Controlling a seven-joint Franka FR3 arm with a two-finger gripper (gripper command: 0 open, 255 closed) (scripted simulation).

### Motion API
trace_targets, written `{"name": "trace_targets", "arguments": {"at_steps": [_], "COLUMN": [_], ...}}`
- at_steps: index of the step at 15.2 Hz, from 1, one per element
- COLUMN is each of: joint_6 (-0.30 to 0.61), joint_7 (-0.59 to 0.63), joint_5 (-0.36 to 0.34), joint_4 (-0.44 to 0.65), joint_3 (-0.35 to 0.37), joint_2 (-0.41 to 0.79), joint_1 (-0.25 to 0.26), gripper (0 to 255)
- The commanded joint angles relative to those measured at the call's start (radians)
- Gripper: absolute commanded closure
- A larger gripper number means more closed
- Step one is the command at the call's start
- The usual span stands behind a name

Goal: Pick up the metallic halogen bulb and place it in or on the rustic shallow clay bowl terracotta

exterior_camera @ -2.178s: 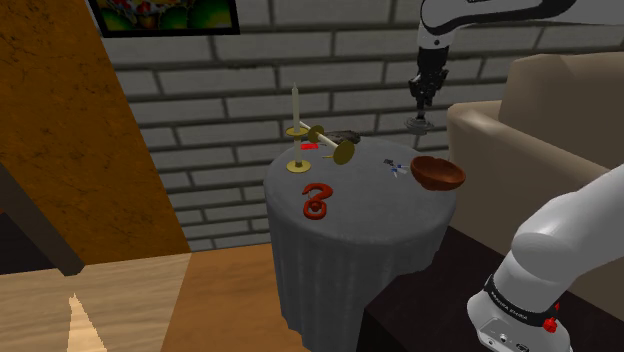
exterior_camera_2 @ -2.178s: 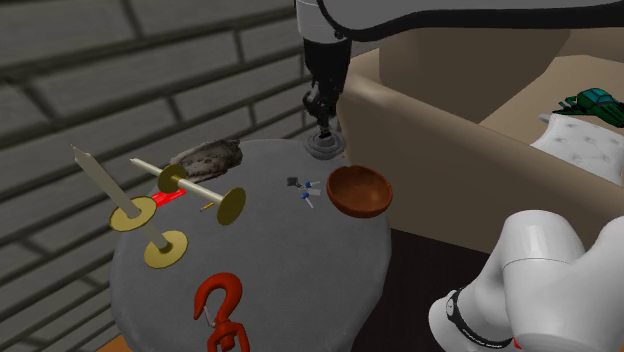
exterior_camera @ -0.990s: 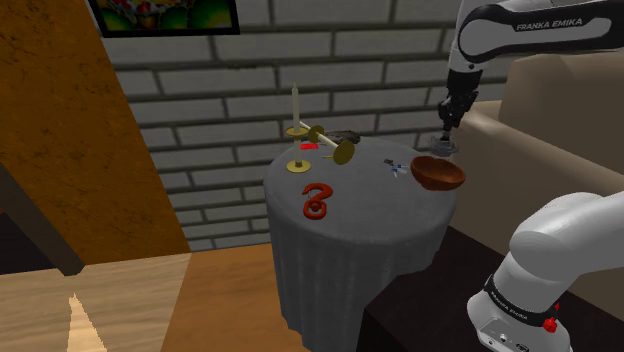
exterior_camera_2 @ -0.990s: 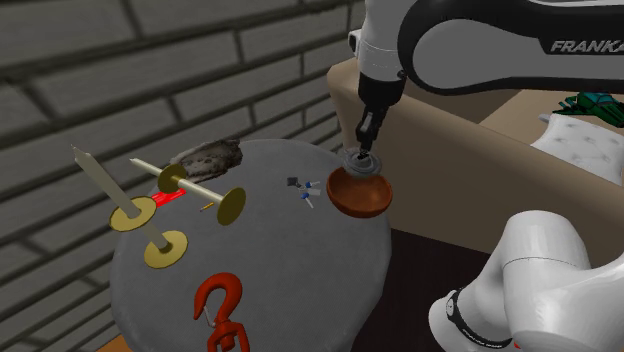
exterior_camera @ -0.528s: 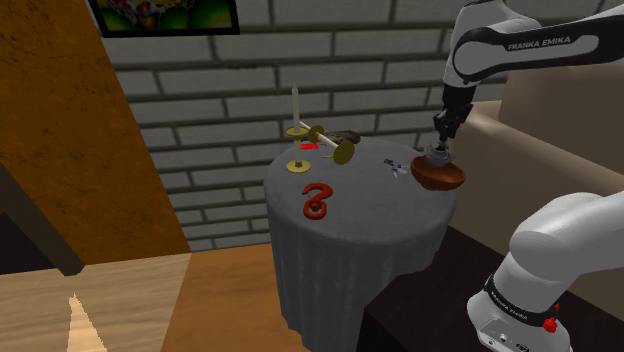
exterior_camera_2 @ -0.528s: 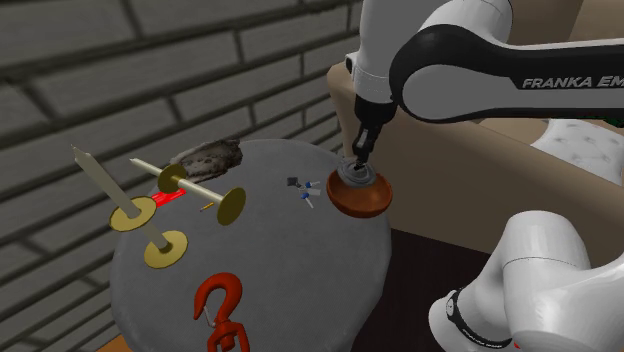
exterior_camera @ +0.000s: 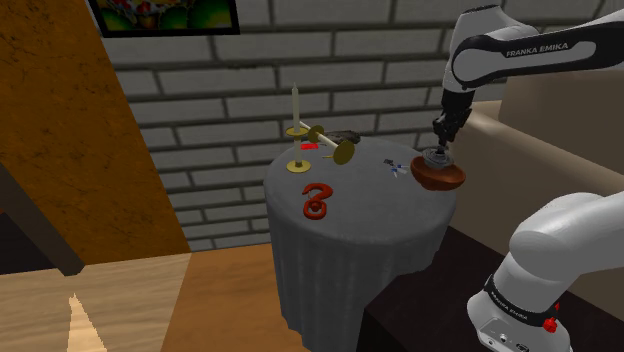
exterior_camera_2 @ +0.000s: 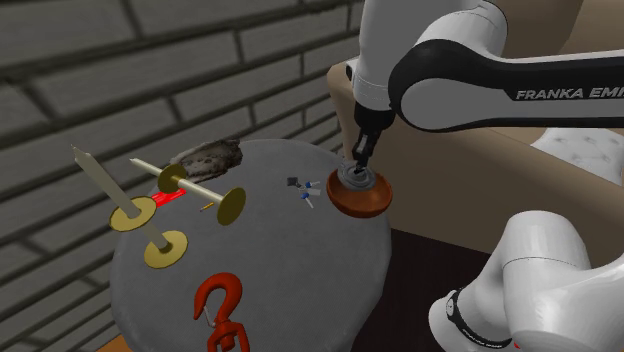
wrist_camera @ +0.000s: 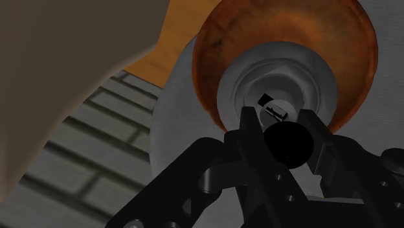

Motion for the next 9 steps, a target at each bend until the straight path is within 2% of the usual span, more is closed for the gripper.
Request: {"name": "trace_targets", "arguments": {"at_steps": [1,2,7,9], "joint_6": [0.0,0.0,0.0,-0.067], "joint_7": [0.0,0.0,0.0,-0.003], "joint_5": [0.0,0.0,0.0,0.012], "joint_4": [0.0,0.0,0.0,0.062], "joint_3": [0.0,0.0,0.0,0.014], "joint_2": [0.0,0.0,0.0,-0.005], "joint_1": [0.0,0.0,0.0,0.006], "gripper": [255,0,0,0]}}
